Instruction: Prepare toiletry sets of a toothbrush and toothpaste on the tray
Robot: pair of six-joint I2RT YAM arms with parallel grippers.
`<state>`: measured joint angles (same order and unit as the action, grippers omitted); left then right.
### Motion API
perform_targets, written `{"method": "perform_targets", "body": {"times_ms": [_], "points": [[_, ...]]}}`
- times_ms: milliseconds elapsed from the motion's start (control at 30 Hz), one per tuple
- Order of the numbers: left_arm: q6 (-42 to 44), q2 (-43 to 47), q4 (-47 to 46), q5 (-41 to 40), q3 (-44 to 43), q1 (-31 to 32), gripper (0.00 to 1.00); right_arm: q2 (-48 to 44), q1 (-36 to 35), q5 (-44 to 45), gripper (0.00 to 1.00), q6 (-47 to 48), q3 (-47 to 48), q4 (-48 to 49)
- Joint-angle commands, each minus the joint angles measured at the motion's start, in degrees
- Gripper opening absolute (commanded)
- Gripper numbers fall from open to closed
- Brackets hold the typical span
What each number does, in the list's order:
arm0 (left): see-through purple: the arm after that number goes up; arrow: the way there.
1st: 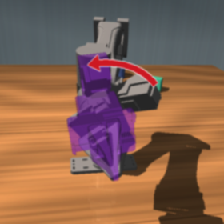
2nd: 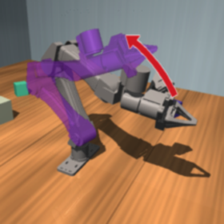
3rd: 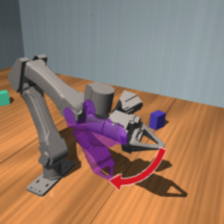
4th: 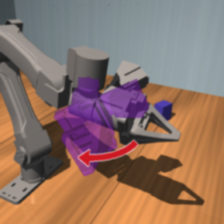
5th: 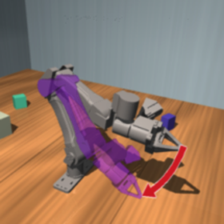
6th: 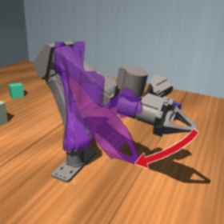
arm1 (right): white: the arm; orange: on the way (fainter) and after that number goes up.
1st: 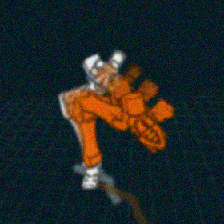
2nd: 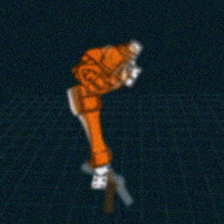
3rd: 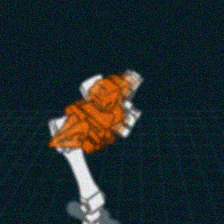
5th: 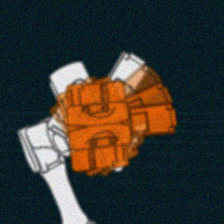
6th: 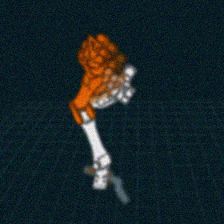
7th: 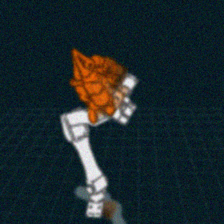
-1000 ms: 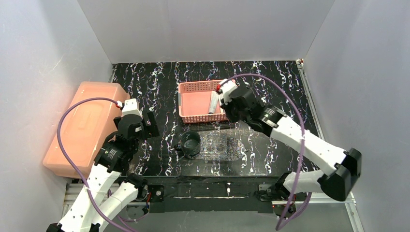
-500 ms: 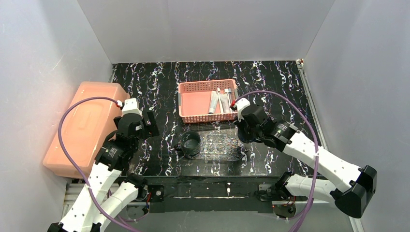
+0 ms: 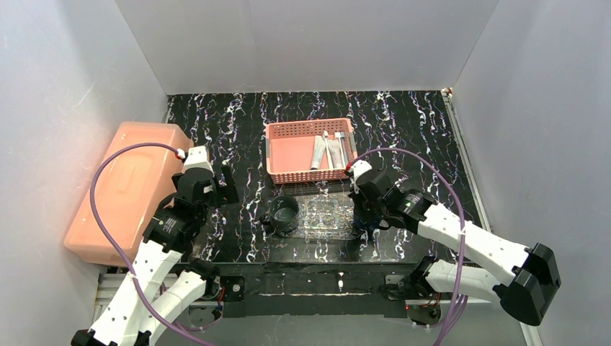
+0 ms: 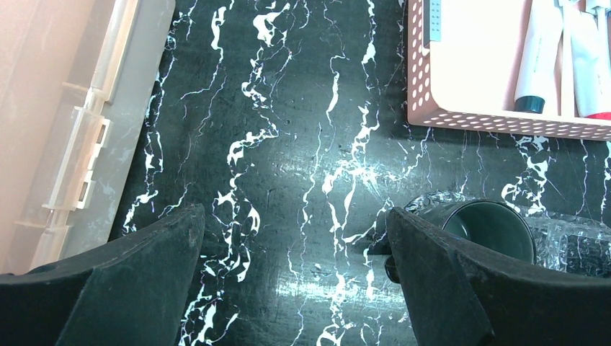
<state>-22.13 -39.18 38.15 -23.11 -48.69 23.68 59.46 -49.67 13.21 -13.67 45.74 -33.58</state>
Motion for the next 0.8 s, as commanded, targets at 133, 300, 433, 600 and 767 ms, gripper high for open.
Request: {"method": "perform_targets", "body": {"times_ms": [133,300,433,600,767], "points": [[-0.1,0.14,-0.45,0.42,-0.08,-0.45,0.98,0.59,-1.36,1.97,0.01,-2.66,-1.46,9.28],[-0.12,0.4,-0.48,0.55,-0.04,-0.46,0.98,1.56,-3.49,4.89,0.01,-3.09,-1.96,10.99],[-0.11,0.75,-0.45,0.61,0.0,-0.43,0.98,3.91,-7.67,10.03,0.01,-3.58,-1.64,11.71],[-0.06,1.11,-0.45,0.61,-0.01,-0.4,0.98,6.43,-10.7,14.22,0.01,-4.42,-1.45,12.75],[-0.04,1.45,-0.45,0.61,0.08,-0.47,0.98,7.2,-11.39,15.29,0.01,-4.78,-1.67,13.49]]}}
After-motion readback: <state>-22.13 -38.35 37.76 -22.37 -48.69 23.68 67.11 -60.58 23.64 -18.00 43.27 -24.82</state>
